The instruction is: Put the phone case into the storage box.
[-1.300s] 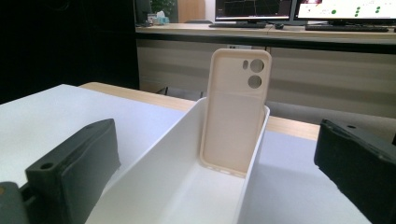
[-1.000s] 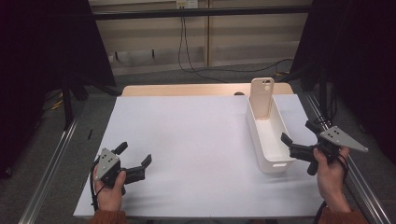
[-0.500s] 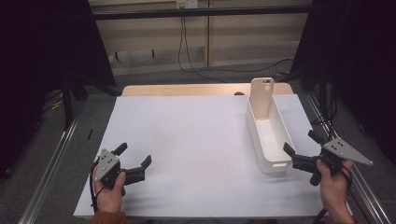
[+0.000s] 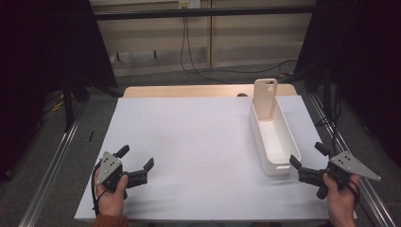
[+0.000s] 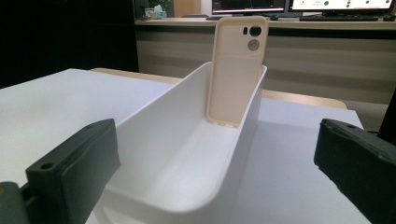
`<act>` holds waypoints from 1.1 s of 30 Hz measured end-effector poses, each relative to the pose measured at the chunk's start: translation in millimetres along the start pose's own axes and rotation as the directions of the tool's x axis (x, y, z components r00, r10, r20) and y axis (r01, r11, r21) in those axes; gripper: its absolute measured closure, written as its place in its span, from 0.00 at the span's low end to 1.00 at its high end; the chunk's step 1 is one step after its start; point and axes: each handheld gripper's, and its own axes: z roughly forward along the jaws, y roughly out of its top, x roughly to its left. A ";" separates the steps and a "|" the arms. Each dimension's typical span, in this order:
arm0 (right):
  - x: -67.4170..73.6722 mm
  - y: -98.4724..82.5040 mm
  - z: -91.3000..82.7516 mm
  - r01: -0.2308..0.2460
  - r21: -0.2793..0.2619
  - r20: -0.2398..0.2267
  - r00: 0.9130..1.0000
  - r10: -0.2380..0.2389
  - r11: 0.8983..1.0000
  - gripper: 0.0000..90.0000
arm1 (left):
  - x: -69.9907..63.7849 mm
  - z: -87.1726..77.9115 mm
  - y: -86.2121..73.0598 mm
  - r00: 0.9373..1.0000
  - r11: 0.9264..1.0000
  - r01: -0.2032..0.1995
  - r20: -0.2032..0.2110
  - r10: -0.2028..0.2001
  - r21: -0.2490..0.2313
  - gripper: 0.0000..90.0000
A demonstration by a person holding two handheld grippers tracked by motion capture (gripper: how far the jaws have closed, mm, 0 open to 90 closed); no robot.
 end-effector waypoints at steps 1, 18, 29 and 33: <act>0.6 -2.6 -1.2 0.001 0.001 0.003 1.000 -0.001 1.000 0.00 | -0.1 -0.2 -0.1 1.000 1.000 0.000 -0.001 0.000 -0.001 0.02; 8.4 -24.0 -18.1 0.008 0.011 0.043 0.999 -0.008 1.000 0.00 | -0.1 -3.7 -1.9 1.000 1.000 0.007 -0.010 -0.007 0.010 0.02; 9.5 -33.0 -25.3 -0.005 0.009 0.039 0.999 0.004 1.000 0.00 | 1.8 -9.0 -5.8 1.000 1.000 0.011 -0.020 -0.010 0.023 0.02; 8.3 -33.4 -23.4 -0.013 0.013 0.036 0.999 0.013 1.000 0.00 | -0.6 -6.4 -7.9 1.000 0.998 0.011 -0.005 -0.011 0.054 0.02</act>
